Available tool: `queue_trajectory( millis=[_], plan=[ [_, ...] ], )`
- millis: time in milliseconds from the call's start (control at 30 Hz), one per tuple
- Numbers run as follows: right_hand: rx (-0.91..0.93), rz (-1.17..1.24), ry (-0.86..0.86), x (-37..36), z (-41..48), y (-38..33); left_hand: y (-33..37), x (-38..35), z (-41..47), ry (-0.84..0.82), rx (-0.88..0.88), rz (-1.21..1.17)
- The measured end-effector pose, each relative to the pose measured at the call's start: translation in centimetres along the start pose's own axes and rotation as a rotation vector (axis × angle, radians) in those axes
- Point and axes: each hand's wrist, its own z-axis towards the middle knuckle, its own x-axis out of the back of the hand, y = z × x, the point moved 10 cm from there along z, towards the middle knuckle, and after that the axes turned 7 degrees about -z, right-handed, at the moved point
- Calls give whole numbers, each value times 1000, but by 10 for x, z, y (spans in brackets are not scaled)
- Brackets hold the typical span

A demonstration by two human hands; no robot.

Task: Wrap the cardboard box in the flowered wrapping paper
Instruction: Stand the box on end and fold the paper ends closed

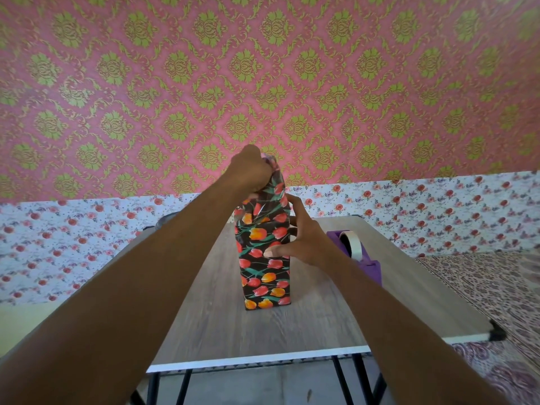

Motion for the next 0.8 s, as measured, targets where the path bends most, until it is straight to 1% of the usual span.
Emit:
queue_trajectory(
  millis=[133, 233, 333, 433, 667, 800],
  plan=[
    [-21, -17, 18, 2, 1, 3, 20, -8, -5, -40, -121, 158],
    [-27, -24, 28, 3, 0, 2, 21, -16, -9, -107, -117, 172],
    [-28, -28, 24, 2, -1, 2, 16, -21, -12, -179, -69, 105],
    [-24, -29, 20, 2, -1, 2, 9, -27, -16, -247, 6, -10],
    [-22, -15, 21, 3, -2, 4, -12, -30, -15, -285, 220, -223],
    [-19, -3, 18, 2, -2, 4, -16, -29, -18, -297, 275, -285]
  ],
)
